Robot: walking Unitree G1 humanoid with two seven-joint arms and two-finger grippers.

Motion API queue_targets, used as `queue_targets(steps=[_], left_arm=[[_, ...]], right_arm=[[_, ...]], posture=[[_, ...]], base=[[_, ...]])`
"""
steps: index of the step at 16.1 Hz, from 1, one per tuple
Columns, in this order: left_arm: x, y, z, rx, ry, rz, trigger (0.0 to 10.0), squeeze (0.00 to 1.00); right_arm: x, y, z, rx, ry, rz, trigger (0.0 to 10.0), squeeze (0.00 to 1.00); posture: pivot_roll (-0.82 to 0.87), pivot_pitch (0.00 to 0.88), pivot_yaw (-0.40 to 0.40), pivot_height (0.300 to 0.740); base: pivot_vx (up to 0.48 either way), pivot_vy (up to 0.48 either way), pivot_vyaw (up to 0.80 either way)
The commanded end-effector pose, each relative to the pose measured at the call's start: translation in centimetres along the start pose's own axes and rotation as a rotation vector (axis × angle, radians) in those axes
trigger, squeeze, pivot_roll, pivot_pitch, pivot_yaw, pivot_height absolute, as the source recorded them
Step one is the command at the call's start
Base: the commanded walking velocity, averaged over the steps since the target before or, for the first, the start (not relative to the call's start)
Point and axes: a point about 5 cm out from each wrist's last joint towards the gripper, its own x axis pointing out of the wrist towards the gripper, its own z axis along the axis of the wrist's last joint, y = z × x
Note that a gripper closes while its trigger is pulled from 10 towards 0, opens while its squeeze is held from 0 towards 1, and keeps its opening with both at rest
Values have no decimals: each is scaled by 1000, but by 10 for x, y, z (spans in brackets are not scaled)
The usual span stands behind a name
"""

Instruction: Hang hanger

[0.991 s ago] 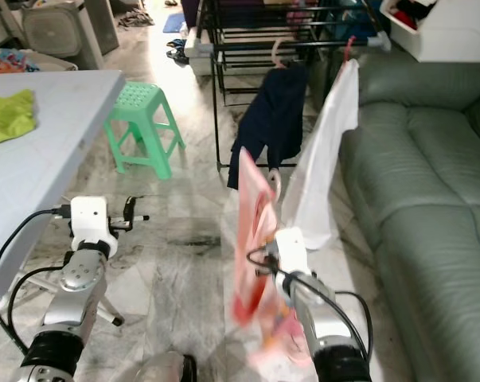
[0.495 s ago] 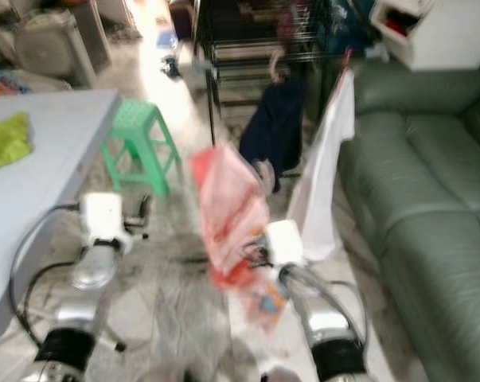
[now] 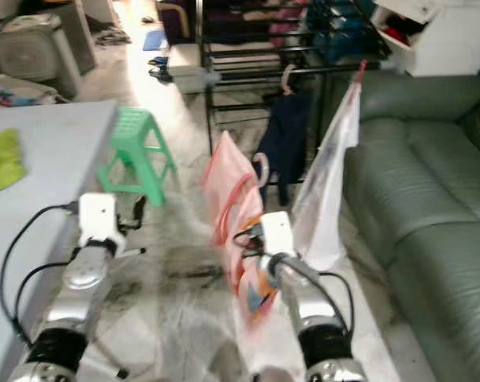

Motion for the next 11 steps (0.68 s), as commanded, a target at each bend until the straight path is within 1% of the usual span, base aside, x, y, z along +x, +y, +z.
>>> queue_targets(steps=[1,3,7,8,10,11], left_arm=[[3,3,5,7,-16,-1,10000,0],[3,4,9,0,-39,6,10000,0],[5,1,9,-22,-27,10,10000,0],[6,0,8,-32,-15,13,10000,0],[7,0,8,-28,-15,11,10000,0],[7,1,8,-27,-15,11,10000,0]], right_arm=[[2,-3,12,5,-43,-14,10000,0],[5,-5,13,4,-39,-14,10000,0],[9,-8,10,-7,-16,-5,10000,0],[9,-16,6,-35,10,-56,10000,0],[9,-29,5,-16,17,-147,10000,0],[8,-32,6,-20,18,-186,10000,0]], posture=[[-19,0,38,740],[-21,0,35,740],[-22,0,33,740],[-27,0,35,740],[-28,0,36,740],[-28,0,36,740]], base=[[480,0,0],[480,0,0],[480,0,0],[442,0,0],[439,0,0],[439,0,0]])
